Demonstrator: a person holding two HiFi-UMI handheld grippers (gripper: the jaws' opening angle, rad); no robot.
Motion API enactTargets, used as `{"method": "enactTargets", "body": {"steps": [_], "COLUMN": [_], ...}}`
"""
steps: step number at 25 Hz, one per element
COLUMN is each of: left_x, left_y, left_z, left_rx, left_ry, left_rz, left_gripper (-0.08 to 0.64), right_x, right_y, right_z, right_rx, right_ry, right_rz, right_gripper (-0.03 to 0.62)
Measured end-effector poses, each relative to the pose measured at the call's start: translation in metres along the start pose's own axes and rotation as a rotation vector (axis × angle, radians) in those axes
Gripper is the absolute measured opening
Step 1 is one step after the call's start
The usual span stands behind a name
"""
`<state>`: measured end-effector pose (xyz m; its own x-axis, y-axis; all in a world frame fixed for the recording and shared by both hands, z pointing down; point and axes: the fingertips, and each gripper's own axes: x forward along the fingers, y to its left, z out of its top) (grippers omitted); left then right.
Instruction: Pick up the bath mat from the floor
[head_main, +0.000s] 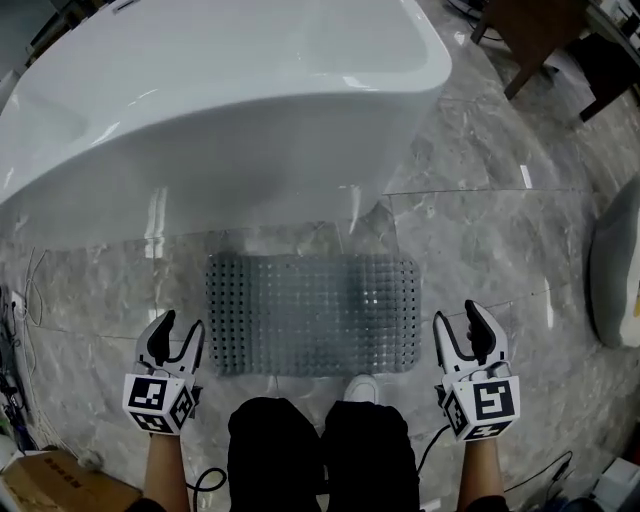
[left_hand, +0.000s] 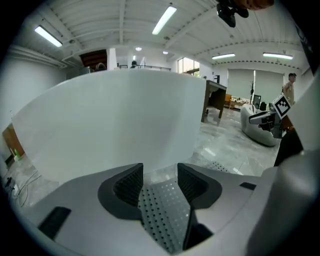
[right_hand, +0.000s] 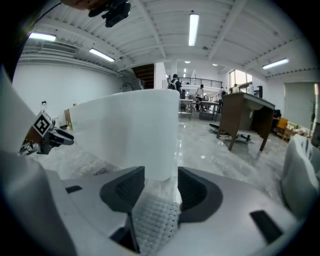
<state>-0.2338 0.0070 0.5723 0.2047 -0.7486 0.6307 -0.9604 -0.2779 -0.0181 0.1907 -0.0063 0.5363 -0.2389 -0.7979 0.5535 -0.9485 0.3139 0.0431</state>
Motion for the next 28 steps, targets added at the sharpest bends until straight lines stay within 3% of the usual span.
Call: {"method": "enactTargets", "body": {"steps": [5, 10, 16, 23, 28], "left_x": [0.051, 0.095, 0.133, 0.164, 0.172], "left_y": [0.012, 0.026, 0.054, 0.062, 0.063], "left_z": [-0.087, -0.165, -0.250, -0.302, -0.308], "left_rx": [-0.040, -0.026, -0.095, -0.085, -0.059], "left_ry": [0.077, 0.156, 0.265, 0.368, 0.396], "left_rz": [0.026, 0.060, 0.114, 0.103, 0.115], "left_gripper": [0.233, 0.261, 0.276, 0.278, 0.290], "right_x": [0.046, 0.083, 0.125, 0.160, 0.164], "right_y": [0.000, 0.002, -0.010, -0.015, -0.014], "right_z": [-0.092, -0.188, -0.289, -0.354, -0.365], "right_rx": [0.041, 0.080, 0.165, 0.220, 0.158], "right_ry": [0.099, 0.233, 0.369, 0.491, 0.525], "right_rz": [0.016, 0.026, -0.001, -0.022, -0.045], "right_gripper": [0.233, 0.261, 0.267, 0.281, 0.296]}}
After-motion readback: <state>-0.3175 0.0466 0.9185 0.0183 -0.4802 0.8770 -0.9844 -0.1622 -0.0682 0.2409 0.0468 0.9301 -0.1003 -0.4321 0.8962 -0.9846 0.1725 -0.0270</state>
